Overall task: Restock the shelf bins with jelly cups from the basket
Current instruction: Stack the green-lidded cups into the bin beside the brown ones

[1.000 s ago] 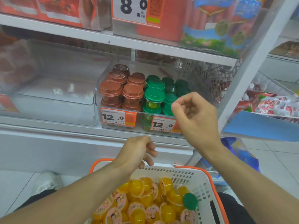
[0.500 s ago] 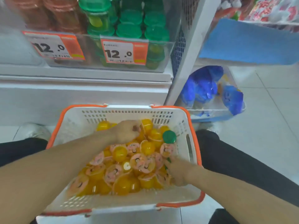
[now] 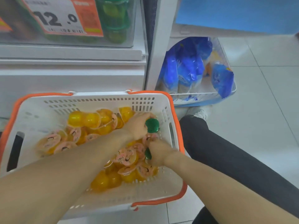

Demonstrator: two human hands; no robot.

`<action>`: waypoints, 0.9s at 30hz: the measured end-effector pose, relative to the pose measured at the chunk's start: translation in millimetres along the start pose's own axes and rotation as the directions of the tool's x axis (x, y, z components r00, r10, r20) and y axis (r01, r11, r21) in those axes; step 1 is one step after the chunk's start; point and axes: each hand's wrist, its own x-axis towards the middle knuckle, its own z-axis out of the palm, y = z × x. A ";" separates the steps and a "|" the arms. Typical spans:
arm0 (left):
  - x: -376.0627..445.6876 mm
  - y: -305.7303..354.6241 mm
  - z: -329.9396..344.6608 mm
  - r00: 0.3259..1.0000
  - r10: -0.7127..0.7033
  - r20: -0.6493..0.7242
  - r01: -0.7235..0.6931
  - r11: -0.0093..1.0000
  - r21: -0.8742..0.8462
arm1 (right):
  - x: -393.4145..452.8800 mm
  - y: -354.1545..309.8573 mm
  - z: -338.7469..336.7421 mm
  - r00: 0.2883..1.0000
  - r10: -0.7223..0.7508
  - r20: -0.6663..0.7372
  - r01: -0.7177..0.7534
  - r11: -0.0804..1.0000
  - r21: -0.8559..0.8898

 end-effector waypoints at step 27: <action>-104.4 27.8 -126.0 0.946 0.134 0.295 0.312 -0.143 -0.939 | -115.2 -89.0 -205.7 0.955 0.033 -0.295 0.273 0.293 0.916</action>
